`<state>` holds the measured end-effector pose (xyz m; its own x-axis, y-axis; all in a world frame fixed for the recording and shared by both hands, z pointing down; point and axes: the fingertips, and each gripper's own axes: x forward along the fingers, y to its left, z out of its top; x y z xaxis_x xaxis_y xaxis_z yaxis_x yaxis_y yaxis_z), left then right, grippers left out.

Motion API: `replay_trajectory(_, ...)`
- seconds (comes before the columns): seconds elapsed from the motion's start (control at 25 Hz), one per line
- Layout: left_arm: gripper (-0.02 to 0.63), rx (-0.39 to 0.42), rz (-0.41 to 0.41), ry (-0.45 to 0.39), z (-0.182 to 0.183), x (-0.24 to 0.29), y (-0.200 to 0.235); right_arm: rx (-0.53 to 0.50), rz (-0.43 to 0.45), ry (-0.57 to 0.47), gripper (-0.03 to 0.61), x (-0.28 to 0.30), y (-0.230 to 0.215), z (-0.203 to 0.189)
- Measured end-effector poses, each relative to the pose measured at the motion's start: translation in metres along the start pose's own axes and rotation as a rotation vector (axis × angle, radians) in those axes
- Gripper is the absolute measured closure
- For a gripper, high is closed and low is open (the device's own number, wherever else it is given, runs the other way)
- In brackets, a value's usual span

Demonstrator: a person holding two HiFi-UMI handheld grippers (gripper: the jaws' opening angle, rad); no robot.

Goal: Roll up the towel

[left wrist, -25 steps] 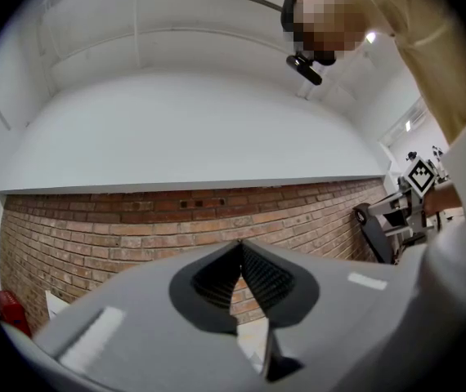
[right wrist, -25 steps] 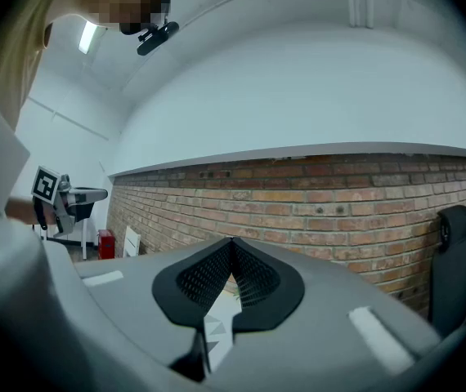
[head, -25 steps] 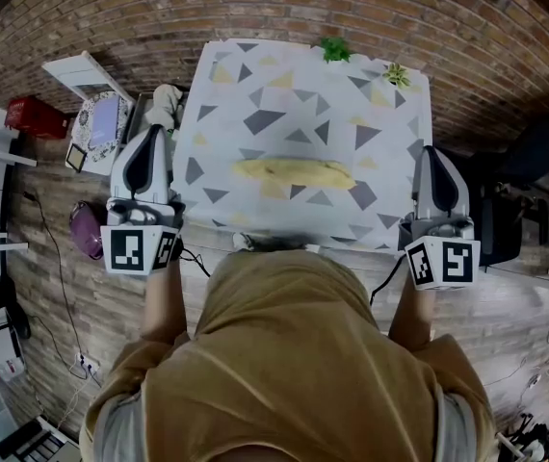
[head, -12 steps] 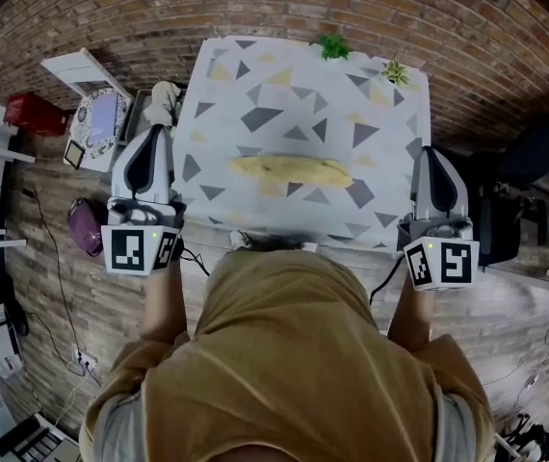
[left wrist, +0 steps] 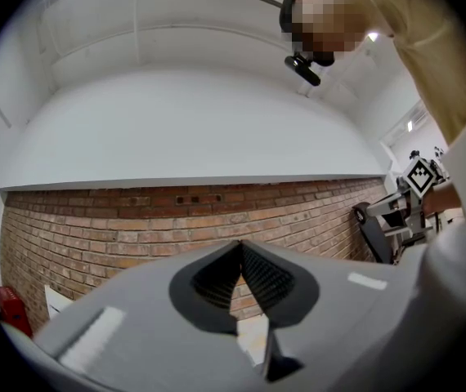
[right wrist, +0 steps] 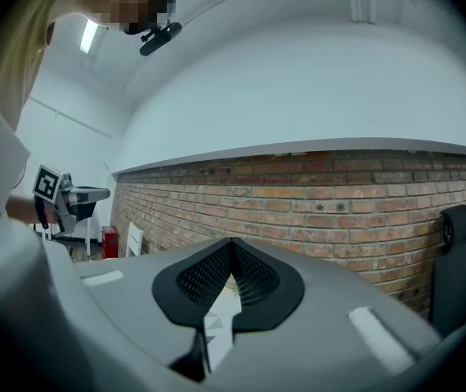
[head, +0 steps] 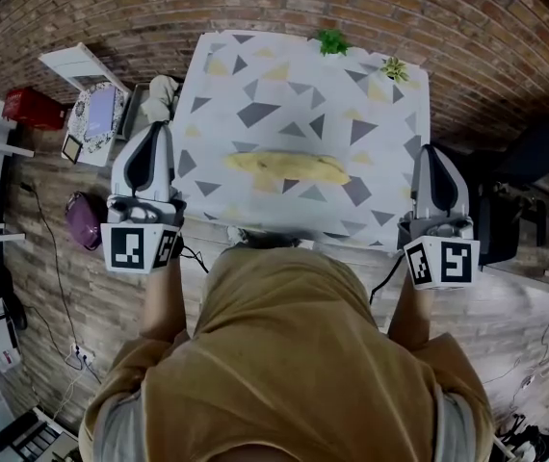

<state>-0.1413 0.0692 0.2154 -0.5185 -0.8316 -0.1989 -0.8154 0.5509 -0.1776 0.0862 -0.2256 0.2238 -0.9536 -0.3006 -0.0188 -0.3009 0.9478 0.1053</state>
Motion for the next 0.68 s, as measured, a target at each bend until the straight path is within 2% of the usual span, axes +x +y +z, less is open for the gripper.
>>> replay_trajectory(0.68,0.551,-0.002,0.014,0.007,-0.003,0.007,0.001,-0.010,0.034,0.001,0.575,0.015,0.002,-0.002)
